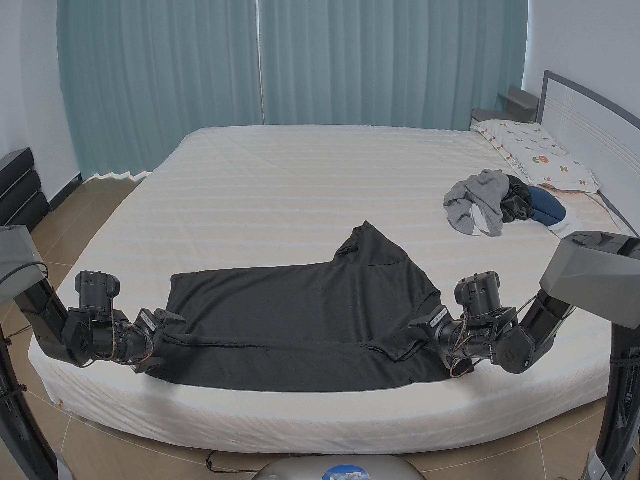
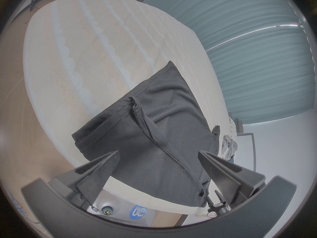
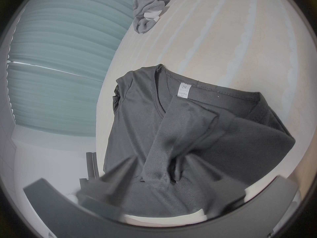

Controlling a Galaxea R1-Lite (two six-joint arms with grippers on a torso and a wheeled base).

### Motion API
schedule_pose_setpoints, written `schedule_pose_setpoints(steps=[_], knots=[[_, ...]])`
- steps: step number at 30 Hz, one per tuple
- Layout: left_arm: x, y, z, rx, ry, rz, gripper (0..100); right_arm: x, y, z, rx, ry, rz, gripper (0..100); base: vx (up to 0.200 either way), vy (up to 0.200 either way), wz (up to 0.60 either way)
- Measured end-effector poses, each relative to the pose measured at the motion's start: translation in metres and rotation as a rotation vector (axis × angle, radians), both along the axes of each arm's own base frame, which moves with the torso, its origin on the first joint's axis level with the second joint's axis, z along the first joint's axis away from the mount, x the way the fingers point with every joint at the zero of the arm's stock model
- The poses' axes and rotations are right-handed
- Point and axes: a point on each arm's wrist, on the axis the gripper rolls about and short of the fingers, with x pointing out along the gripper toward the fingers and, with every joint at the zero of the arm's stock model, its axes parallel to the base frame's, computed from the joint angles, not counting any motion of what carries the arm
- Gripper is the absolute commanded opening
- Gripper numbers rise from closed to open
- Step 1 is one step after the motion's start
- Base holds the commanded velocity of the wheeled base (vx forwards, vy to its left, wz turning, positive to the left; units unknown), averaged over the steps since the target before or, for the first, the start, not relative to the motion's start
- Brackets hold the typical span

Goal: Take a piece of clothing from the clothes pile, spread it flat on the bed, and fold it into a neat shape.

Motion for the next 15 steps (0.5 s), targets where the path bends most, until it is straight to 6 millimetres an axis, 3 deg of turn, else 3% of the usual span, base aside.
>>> schedule_pose_setpoints(steps=[15], knots=[[0.000,0.001,0.000,0.002,0.001,0.004,100,-0.011,-0.005,0.000,-0.034,0.026,0.011,0,0.000,0.000,0.00]])
